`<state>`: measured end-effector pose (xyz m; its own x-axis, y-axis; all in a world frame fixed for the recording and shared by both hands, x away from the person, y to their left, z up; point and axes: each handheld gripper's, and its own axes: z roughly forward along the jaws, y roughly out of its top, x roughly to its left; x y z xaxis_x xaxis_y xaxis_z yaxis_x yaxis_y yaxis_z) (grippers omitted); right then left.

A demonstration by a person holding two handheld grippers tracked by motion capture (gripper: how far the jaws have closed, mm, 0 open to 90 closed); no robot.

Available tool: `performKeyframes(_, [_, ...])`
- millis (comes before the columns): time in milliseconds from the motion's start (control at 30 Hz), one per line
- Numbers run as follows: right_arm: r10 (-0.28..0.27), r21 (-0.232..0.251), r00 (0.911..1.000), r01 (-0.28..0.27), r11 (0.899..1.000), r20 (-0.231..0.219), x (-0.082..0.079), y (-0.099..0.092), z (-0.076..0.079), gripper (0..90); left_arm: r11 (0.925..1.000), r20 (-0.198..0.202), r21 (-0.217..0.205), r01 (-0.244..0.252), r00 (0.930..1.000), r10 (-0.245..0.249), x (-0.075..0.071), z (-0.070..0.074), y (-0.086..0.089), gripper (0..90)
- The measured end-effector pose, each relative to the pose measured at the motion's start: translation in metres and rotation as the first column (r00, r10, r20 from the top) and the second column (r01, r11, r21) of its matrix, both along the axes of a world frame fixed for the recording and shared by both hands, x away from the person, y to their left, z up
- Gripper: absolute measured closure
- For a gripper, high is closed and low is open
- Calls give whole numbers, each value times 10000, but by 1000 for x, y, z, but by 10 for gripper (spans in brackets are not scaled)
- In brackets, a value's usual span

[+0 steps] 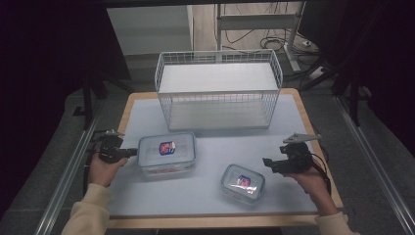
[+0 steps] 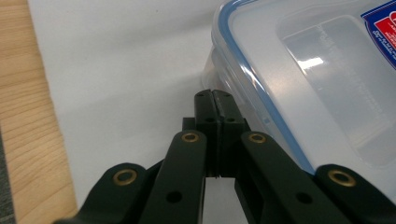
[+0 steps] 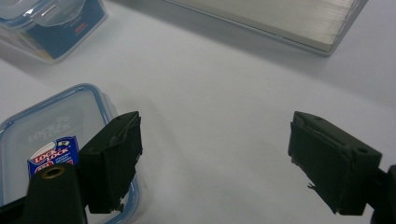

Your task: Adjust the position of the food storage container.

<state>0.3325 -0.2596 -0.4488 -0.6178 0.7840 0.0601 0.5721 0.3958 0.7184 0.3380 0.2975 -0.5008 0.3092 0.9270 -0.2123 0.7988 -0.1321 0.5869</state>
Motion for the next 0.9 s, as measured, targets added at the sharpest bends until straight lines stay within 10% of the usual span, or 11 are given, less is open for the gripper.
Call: performKeyframes(900, [2,-121,10000,-3,9999,-33,0,2,0,169,9894,437,-894,1142,9929,-1106,15,-4,-80,900])
